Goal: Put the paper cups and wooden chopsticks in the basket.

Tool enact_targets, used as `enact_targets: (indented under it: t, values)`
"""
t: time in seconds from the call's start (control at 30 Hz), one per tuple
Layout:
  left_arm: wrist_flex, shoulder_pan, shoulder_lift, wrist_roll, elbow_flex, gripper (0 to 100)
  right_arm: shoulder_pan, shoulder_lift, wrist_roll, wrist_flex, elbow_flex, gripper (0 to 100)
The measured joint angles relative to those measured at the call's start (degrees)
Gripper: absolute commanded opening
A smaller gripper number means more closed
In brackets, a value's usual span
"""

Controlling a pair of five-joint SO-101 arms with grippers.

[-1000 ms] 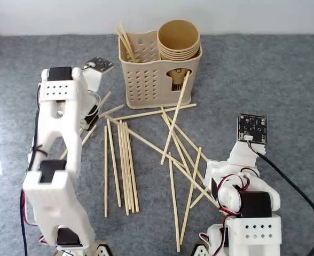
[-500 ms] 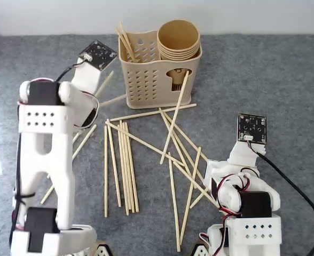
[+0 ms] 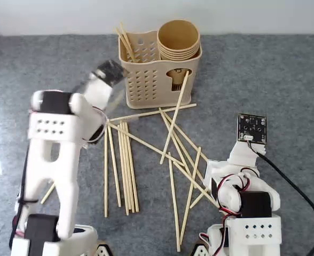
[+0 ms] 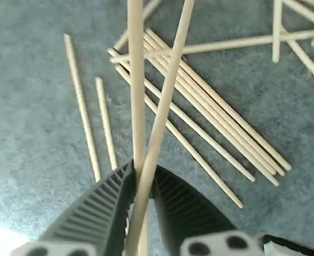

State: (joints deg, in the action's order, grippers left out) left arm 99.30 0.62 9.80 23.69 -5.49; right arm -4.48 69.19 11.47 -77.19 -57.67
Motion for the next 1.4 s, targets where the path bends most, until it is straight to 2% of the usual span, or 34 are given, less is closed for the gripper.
enact_targets:
  t: [0.23,0.4,0.7,1.1,1.4]
  values:
    - [-3.34,-0.79,-0.7,-0.26,-1.67,3,0.0,0.0,0.0,0.0,0.0,0.8]
    - [-5.19,-1.32,-0.7,-0.18,-7.65,17,0.0,0.0,0.0,0.0,0.0,0.8]
    - [-20.66,-1.05,-0.7,-3.16,-23.82,14,0.0,0.0,0.0,0.0,0.0,0.8]
    - [-30.51,-0.62,-0.88,-3.43,-32.44,14,0.0,0.0,0.0,0.0,0.0,0.8]
    - [-36.75,1.93,-0.88,-8.35,-38.42,14,0.0,0.0,0.0,0.0,0.0,0.8]
